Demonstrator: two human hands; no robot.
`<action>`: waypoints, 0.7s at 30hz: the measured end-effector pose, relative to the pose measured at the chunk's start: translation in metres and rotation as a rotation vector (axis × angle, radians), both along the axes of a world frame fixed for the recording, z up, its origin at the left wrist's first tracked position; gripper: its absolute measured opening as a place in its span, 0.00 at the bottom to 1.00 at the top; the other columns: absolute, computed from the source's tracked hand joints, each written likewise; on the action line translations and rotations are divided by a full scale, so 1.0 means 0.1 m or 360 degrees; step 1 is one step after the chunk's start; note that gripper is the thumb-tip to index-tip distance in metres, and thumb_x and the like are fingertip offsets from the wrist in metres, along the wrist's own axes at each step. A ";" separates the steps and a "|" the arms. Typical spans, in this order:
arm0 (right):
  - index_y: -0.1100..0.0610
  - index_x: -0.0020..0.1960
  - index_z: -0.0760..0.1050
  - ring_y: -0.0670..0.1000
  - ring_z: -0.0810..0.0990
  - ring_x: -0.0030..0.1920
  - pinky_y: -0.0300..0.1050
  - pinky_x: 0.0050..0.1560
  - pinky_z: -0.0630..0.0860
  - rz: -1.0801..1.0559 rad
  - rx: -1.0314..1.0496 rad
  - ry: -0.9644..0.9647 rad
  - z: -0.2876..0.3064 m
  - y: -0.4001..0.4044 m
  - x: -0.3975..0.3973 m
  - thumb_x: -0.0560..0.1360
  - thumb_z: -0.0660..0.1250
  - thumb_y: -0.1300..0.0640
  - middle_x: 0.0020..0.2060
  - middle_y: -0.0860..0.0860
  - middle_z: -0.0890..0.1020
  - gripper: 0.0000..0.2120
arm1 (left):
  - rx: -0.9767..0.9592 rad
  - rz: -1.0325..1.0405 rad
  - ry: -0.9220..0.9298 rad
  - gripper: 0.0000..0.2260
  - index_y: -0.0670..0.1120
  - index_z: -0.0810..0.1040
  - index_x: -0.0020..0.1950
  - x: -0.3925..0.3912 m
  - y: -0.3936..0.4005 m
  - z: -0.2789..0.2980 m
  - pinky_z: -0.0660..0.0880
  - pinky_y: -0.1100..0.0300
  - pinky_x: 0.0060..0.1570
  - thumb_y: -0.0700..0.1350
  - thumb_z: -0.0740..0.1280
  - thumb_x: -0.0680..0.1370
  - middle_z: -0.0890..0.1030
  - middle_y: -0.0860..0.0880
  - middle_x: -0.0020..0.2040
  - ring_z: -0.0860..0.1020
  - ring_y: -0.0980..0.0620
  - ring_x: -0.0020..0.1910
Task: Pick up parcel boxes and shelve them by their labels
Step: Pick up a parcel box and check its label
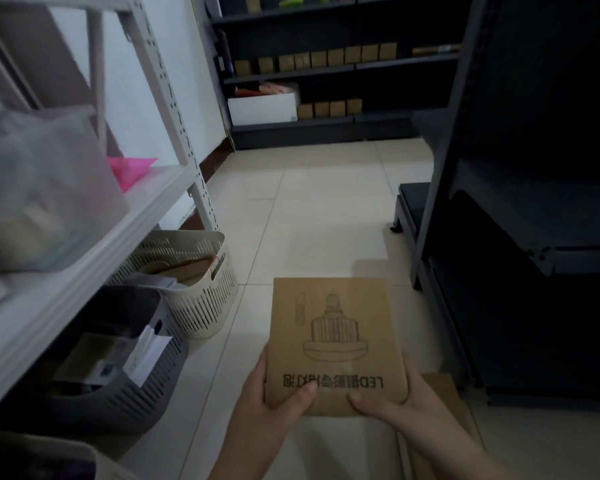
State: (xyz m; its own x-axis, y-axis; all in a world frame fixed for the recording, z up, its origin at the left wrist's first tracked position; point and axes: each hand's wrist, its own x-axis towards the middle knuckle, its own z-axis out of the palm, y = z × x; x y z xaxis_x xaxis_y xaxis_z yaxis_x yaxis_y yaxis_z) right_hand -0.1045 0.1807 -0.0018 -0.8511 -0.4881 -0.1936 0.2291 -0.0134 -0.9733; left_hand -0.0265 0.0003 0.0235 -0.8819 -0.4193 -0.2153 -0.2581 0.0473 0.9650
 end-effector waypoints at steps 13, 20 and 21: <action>0.41 0.73 0.56 0.48 0.72 0.66 0.54 0.70 0.66 -0.0021 0.0047 -0.0015 2.38 0.02 0.00 0.52 0.76 0.35 0.67 0.45 0.72 0.54 | 0.0088 0.0069 0.0012 0.15 0.62 0.74 0.52 0.02 0.07 2.28 0.72 0.68 0.42 0.48 0.72 0.71 0.82 0.70 0.41 0.78 0.73 0.41; 0.35 0.67 0.65 0.41 0.68 0.66 0.47 0.69 0.63 -0.0060 0.0051 -0.0167 3.97 0.21 0.44 0.63 0.67 0.31 0.64 0.36 0.71 0.34 | 0.0255 0.0121 -0.0035 0.18 0.58 0.71 0.60 0.40 0.16 3.91 0.73 0.63 0.48 0.45 0.68 0.73 0.79 0.61 0.51 0.76 0.62 0.50; 0.33 0.65 0.67 0.42 0.68 0.66 0.51 0.70 0.63 -0.0099 0.0141 -0.0219 4.12 0.24 0.47 0.63 0.65 0.30 0.65 0.36 0.71 0.31 | 0.0269 0.0112 -0.0053 0.18 0.58 0.71 0.60 0.47 0.18 4.13 0.73 0.62 0.50 0.45 0.68 0.73 0.79 0.61 0.51 0.75 0.62 0.50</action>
State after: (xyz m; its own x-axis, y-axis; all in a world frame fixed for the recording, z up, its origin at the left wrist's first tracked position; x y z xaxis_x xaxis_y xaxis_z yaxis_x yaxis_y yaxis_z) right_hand -0.0574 0.2043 0.4097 -0.8416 -0.4111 -0.3503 0.3617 0.0526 -0.9308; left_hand 0.0201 0.0184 0.4362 -0.8429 -0.4350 -0.3166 -0.2871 -0.1340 0.9485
